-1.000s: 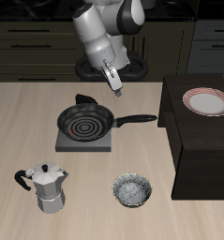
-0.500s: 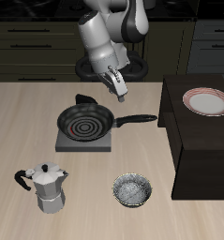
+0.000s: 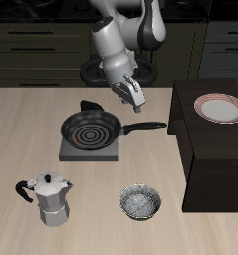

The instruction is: Place the frypan on the top layer of the shelf and place the moka pot on the stove

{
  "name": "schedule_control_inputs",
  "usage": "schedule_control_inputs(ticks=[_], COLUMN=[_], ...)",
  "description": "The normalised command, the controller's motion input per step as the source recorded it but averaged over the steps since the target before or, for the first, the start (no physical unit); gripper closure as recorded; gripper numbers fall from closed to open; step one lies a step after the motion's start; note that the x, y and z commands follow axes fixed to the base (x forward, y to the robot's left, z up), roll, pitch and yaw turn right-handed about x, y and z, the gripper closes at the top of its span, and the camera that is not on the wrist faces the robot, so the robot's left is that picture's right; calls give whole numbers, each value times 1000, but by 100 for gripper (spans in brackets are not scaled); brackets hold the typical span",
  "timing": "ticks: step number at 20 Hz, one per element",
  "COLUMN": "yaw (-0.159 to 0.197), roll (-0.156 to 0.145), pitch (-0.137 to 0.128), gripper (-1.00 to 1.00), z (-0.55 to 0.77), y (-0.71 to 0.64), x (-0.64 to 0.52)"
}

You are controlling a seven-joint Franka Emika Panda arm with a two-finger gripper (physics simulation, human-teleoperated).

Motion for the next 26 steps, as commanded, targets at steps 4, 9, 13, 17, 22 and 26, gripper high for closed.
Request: schedule_control_inputs(ticks=[4, 9, 13, 17, 22, 26], yaw=[39, 16, -15, -2, -16, 54], roll=[-129, -167, -57, 14, 15, -72], pitch=[-3, -69, -35, -29, -45, -69], gripper=[-100, -100, -100, -100, -100, -100], z=[-15, 268, 57, -37, 74, 47], y=[-52, 212, 270, 113, 52, 144], x=[74, -152, -38, 39, 185, 68])
